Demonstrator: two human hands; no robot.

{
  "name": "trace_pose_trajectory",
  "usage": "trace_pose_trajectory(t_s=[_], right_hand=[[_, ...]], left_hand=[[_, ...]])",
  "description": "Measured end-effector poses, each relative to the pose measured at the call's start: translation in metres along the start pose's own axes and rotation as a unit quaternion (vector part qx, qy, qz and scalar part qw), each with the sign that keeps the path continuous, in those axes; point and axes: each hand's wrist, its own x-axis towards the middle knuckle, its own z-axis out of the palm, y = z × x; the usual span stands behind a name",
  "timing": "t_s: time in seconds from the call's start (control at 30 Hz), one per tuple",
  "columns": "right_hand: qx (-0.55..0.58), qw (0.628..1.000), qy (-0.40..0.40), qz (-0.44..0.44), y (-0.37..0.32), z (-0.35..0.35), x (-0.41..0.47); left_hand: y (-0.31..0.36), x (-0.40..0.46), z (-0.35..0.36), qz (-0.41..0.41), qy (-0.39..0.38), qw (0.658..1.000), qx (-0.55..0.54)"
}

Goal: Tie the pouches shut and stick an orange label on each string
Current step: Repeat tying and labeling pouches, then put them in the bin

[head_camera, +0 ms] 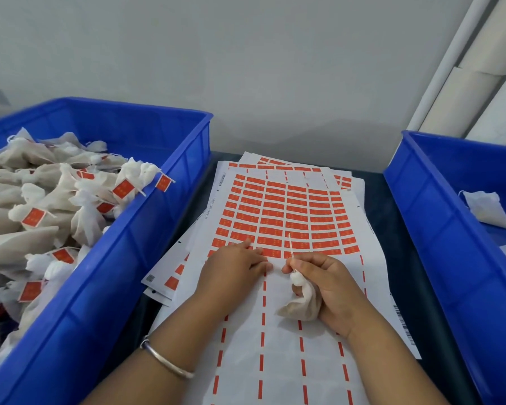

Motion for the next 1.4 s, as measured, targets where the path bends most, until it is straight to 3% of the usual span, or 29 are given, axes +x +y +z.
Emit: trace_pose_trajectory(t_s=[0.33,0.73,0.97,1.23,1.4], right_hand=[[-0.017,1.000,-0.012,-0.017,0.002,0.001,0.000],[-0.028,1.000,-0.006,-0.011,0.002,0.001,0.001],[-0.006,1.000,-0.007,-0.016,0.003,0.001,0.000],[0.042,0.998,0.001,-0.052,-0.004,-0.004,-0.003],[0.004,0.993,0.040,-0.110,-0.012,-0.006,-0.006]], left_hand=[[0.003,0.002,-0.003,0.036,0.024,0.998,0.052],[-0.002,0.004,0.003,-0.029,0.051,0.993,-0.102],[-0.003,0.007,0.006,-0.050,0.096,0.989,-0.103],[-0.005,0.006,-0.002,-0.131,0.174,0.946,-0.240],[0.005,-0.003,-0.014,-0.129,0.209,0.910,-0.335]])
